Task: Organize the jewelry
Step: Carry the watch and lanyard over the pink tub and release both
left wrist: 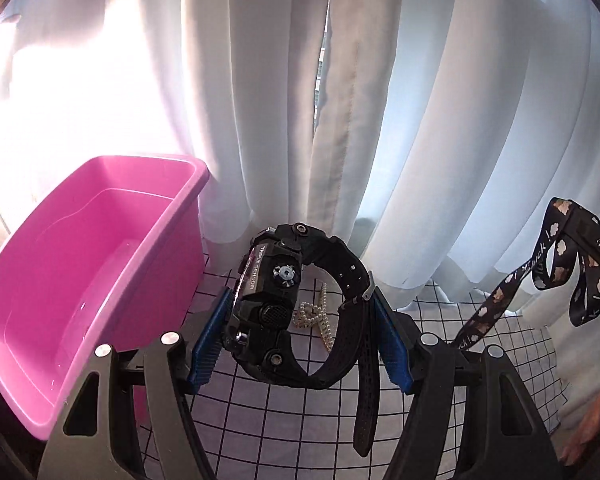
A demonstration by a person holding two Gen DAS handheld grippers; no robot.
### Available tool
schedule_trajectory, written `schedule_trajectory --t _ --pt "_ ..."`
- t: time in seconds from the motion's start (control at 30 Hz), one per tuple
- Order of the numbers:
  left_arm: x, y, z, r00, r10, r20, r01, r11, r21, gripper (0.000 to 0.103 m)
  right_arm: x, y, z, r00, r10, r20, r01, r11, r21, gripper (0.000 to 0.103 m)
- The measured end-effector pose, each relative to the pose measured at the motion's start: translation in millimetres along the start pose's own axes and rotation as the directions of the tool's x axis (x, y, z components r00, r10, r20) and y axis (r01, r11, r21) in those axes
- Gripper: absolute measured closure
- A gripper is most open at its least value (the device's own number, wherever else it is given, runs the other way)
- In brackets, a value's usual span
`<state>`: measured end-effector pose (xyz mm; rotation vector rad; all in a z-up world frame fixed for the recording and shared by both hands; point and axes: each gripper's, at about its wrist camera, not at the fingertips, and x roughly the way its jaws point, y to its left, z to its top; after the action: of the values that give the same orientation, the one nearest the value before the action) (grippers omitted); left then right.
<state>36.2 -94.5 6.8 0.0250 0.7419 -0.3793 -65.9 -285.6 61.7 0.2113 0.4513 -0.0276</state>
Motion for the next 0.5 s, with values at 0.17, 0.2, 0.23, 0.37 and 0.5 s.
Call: schedule_trajectory --t 0.17,0.2,0.23,0.37,0.5 --pt "-29 18 27 0.998 0.013 0.053 -0.014 1.0 0.002 0.038 6 45 40 0.994 0.082 0.066 -0.078 0.996 -0.05 0.1" --pt "-34 24 32 0.998 0.024 0.064 -0.024 1.0 0.003 0.038 8 56 47 0.992 0.104 0.076 -0.1 0.993 -0.057 0.1" --pt "-40 30 38 0.997 0.036 0.075 -0.036 0.999 0.0 0.038 11 67 55 0.988 0.128 0.086 -0.123 0.99 -0.066 0.1" --pt "-62 64 60 0.99 0.09 0.111 -0.088 0.996 -0.028 0.038 28 111 82 0.968 0.226 0.109 -0.215 0.971 -0.1 0.1" --pt "-80 104 76 0.977 0.165 0.137 -0.157 0.985 -0.067 0.038 46 155 103 0.943 0.313 0.113 -0.298 0.945 -0.133 0.1"
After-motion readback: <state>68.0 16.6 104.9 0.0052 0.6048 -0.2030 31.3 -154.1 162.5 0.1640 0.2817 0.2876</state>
